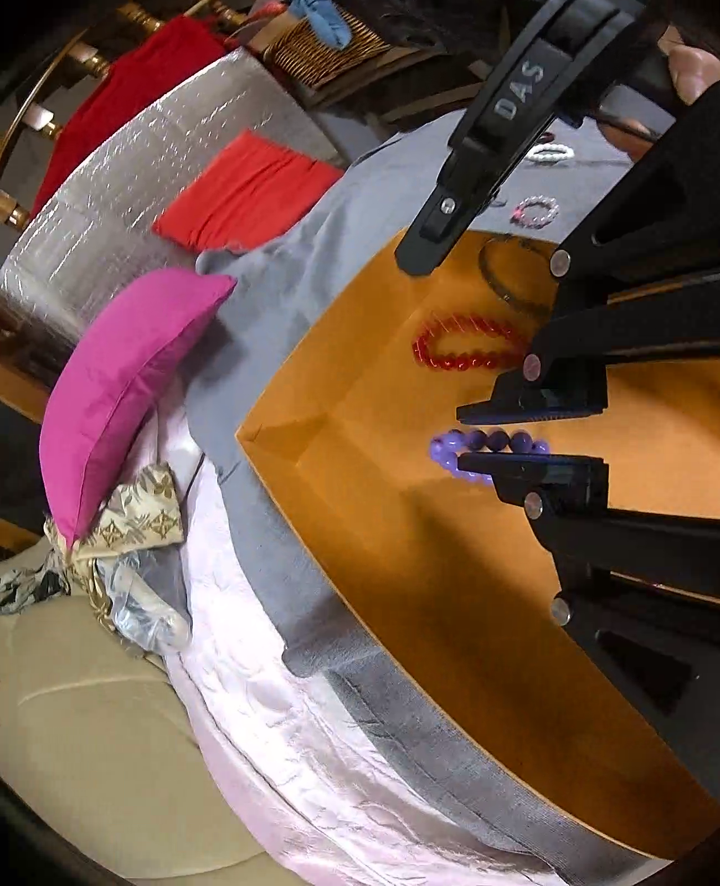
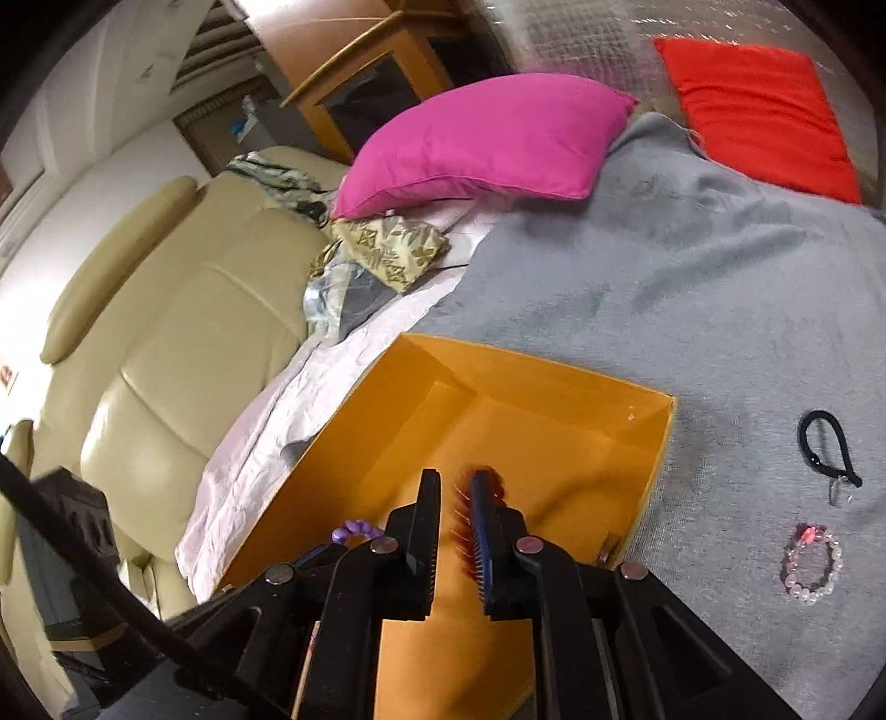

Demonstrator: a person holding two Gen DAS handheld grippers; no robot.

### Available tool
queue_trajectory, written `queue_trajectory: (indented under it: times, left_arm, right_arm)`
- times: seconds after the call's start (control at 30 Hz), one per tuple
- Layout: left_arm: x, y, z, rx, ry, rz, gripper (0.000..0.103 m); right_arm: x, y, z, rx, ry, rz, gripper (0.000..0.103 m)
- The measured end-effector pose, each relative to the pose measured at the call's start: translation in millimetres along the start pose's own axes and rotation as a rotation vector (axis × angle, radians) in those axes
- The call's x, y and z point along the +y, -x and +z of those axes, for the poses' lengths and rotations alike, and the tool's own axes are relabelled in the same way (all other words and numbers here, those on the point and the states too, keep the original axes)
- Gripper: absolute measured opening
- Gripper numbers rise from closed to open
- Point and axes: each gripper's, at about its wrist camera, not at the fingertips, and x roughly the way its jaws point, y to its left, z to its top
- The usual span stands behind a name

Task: Organize jewelry
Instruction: 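Carry both bead bracelets into the orange box and open both tools, then grasp the black hair tie with the left tool while the right tool grasps the dark red bangle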

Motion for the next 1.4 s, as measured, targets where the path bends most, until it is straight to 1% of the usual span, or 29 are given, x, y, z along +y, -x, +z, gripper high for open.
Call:
queue_trajectory:
  times: [0.13, 0.23, 0.33, 0.43, 0.63, 0.7, 0.8, 0.87, 0.93, 1.0, 1.07, 1.1, 1.13, 1.2, 1.3, 1.4]
  left_arm:
    - [-8, 4, 0, -0.021, -0.033, 0.015, 0.011]
    - [-18, 8, -1, -0.046, -0.090, 0.045, 0.012]
    - [-30, 12, -5, -0.063, -0.128, 0.030, 0.013]
    - [-39, 14, -7, -0.077, -0.148, 0.035, 0.014]
    - [-64, 18, -13, -0.117, -0.199, 0.023, 0.020]
    - [-73, 16, -15, -0.114, -0.226, 0.017, 0.021]
    - [-83, 12, -19, -0.099, -0.258, 0.002, 0.021]
    - [-86, 8, -20, -0.093, -0.269, 0.020, 0.021]
    - [-84, 5, -20, -0.087, -0.256, 0.043, 0.021]
    - [-83, 4, -20, -0.086, -0.241, 0.044, 0.021]
    - [-87, 6, -22, -0.100, -0.265, 0.050, 0.021]
    - [-91, 7, -23, -0.114, -0.294, 0.070, 0.022]
    - [-93, 7, -23, -0.125, -0.311, 0.098, 0.026]
    - [-92, 7, -21, -0.131, -0.310, 0.125, 0.031]
    - [-84, 6, -18, -0.123, -0.266, 0.119, 0.032]
    - [-82, 10, -19, -0.135, -0.278, 0.137, 0.032]
  right_arm:
    - [-9, 19, 3, -0.057, 0.006, -0.013, 0.014]
    - [-20, 41, 4, -0.096, 0.001, -0.027, 0.014]
    - [-32, 62, 4, -0.116, -0.002, -0.041, 0.014]
    - [-50, 86, 1, -0.129, -0.001, -0.073, 0.014]
    - [-105, 141, -7, -0.152, -0.031, -0.178, 0.015]
    - [-128, 160, -15, -0.161, -0.061, -0.214, 0.016]
    - [-165, 181, -30, -0.153, -0.125, -0.238, 0.016]
    - [-183, 191, -40, -0.155, -0.146, -0.257, 0.016]
    - [-198, 199, -49, -0.157, -0.153, -0.277, 0.016]
    - [-214, 207, -57, -0.166, -0.173, -0.291, 0.016]
    - [-229, 213, -62, -0.176, -0.204, -0.299, 0.016]
    - [-235, 215, -63, -0.179, -0.223, -0.301, 0.016]
    - [-244, 216, -65, -0.180, -0.252, -0.299, 0.016]
    - [-253, 216, -67, -0.175, -0.286, -0.290, 0.016]
    - [-255, 212, -68, -0.149, -0.275, -0.304, 0.016]
    - [-252, 209, -68, -0.128, -0.265, -0.290, 0.016]
